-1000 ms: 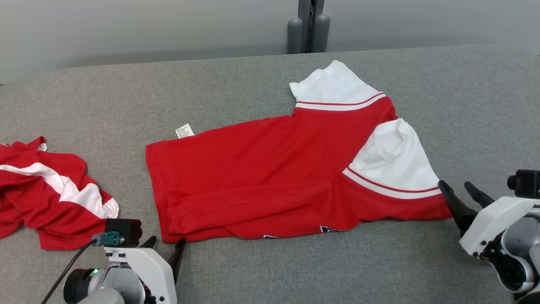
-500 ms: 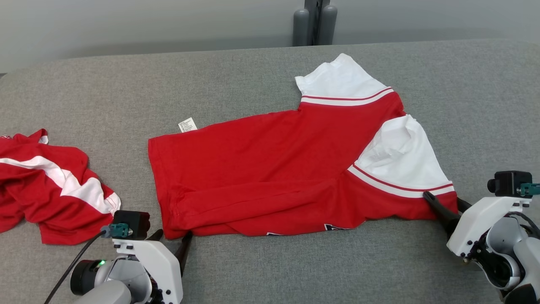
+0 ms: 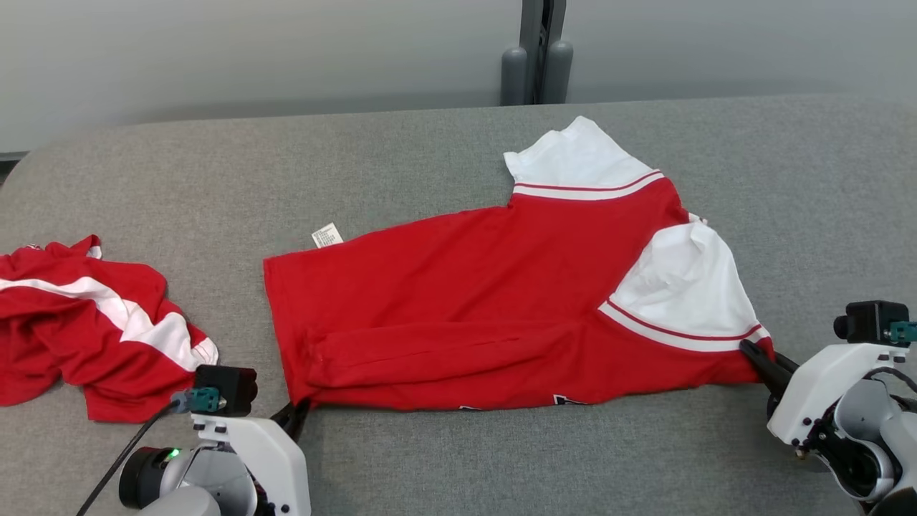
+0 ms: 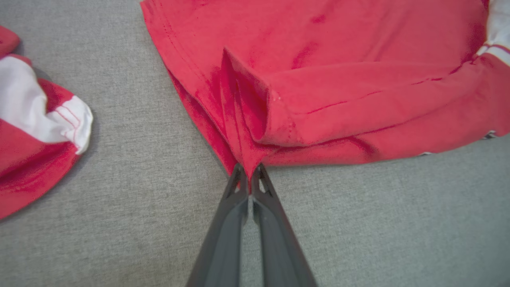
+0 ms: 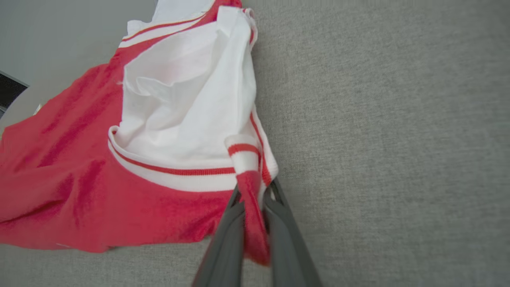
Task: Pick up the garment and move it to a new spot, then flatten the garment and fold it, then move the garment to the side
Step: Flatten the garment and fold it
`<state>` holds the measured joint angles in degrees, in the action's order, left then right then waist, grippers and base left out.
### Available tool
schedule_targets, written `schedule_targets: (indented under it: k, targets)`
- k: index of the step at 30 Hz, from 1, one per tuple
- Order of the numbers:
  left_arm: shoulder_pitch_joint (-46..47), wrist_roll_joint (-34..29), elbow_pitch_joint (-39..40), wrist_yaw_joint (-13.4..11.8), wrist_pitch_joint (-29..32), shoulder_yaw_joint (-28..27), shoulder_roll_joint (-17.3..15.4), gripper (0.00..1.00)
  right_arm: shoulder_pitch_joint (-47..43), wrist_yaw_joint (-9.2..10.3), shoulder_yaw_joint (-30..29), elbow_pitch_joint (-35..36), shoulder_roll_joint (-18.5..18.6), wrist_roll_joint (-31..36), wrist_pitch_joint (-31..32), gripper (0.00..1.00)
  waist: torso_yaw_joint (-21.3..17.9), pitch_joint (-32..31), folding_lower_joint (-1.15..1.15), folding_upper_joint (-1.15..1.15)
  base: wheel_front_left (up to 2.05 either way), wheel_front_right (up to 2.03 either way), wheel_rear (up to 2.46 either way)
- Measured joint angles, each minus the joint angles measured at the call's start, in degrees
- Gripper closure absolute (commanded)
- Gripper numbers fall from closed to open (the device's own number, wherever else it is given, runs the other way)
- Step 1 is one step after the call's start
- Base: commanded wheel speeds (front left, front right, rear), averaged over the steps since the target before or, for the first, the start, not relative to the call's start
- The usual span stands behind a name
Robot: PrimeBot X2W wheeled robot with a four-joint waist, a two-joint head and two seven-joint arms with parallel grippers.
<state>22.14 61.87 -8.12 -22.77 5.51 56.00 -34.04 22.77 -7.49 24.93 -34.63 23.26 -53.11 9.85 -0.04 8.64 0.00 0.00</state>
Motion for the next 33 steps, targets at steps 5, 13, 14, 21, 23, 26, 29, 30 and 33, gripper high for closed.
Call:
schedule_targets:
  k: [5, 13, 14, 21, 23, 26, 29, 30, 33]
  targets:
    - [-2.4, 0.9, 3.9, 0.3, 0.5, 0.3, -2.4, 1.0, -1.8, 0.0, 0.4, 0.2, 2.2, -2.1, -0.3, 1.0, 0.0, -2.4, 0.0, 0.0, 0.0, 0.0, 0.0]
    - [-6.6, 1.7, 9.8, 0.5, 2.4, 1.7, -7.6, 1.0, -9.1, -0.01, -1.1, 4.6, 4.7, -4.8, 0.5, 1.0, -0.4, -5.1, 0.0, 0.0, 0.0, 0.0, 0.0]
    - [-7.1, 1.8, 10.6, 0.2, 2.8, 2.0, -8.2, 1.0, -10.2, -0.01, -1.5, 5.6, 4.8, -4.8, 0.5, 1.0, -0.6, -5.2, 0.0, 0.0, 0.0, 0.0, 0.0]
    - [-9.1, 2.3, 14.8, -1.2, 4.6, 2.9, -10.0, 1.0, -18.2, -0.01, -5.8, 12.5, 4.8, -3.7, 1.6, 1.0, -1.3, -4.9, 0.0, 0.0, 0.0, 0.0, 0.0]
    - [-9.1, 2.3, 15.1, -1.6, 5.1, 3.2, -10.5, 1.0, -20.2, -0.01, -7.5, 14.5, 4.3, -3.0, 2.8, 1.0, -1.5, -4.8, 0.0, 0.0, 0.0, 0.0, 0.0]
    - [-9.2, 2.4, 15.5, -2.1, 5.5, 3.2, -10.8, 1.0, -23.0, -0.01, -10.2, 17.3, 3.4, -1.3, 4.6, 1.0, -1.7, -4.7, 0.0, 0.0, 0.0, 0.0, 0.0]
    - [-10.0, 2.8, 15.9, -2.3, 6.1, 3.3, -11.2, 1.0, -25.0, 0.0, -13.1, 19.6, 1.9, 0.5, 7.5, 1.0, -2.0, -4.8, 0.0, 0.0, 0.0, 0.0, 0.0]
    - [-10.1, 3.1, 16.0, -2.4, 6.5, 3.5, -11.2, 0.68, -25.6, 0.0, -13.9, 20.5, 1.3, 1.1, 8.5, 0.95, -2.0, -4.9, 0.0, 0.0, 0.0, 0.0, 0.0]
    - [-10.2, 3.2, 16.5, -2.6, 7.2, 3.9, -11.3, 0.0, -26.7, 0.0, -17.0, 22.8, -0.9, 3.2, 11.0, 0.0, -2.2, -5.2, 0.0, 0.0, 0.0, 0.0, 0.0]
